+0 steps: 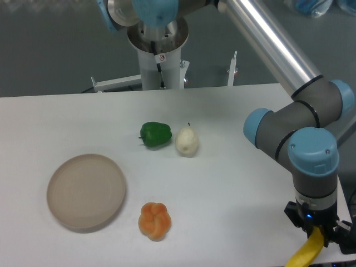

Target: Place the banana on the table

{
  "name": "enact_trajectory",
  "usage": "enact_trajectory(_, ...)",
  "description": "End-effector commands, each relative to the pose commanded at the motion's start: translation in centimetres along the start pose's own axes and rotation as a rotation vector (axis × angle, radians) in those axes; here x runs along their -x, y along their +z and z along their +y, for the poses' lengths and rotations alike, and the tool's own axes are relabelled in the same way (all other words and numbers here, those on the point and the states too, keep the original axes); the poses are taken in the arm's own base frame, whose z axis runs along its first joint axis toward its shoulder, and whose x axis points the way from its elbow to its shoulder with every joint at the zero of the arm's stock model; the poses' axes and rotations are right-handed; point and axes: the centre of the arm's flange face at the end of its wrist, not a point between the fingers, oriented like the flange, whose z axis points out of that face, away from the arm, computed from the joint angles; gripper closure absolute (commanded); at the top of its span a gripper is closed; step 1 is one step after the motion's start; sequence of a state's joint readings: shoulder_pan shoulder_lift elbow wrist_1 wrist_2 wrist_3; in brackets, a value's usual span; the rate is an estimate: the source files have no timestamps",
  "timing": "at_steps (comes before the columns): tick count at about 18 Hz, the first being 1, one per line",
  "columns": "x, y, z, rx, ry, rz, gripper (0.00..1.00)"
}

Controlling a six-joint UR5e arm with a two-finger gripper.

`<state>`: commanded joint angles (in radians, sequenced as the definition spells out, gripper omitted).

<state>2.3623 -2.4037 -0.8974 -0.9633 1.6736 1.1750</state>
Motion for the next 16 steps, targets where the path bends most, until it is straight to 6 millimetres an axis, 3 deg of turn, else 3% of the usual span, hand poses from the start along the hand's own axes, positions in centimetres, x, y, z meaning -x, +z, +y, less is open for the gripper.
enact_trajectory(16,-1.0,-0.59,-1.14,-0.005,-0.029,0.002,0.8)
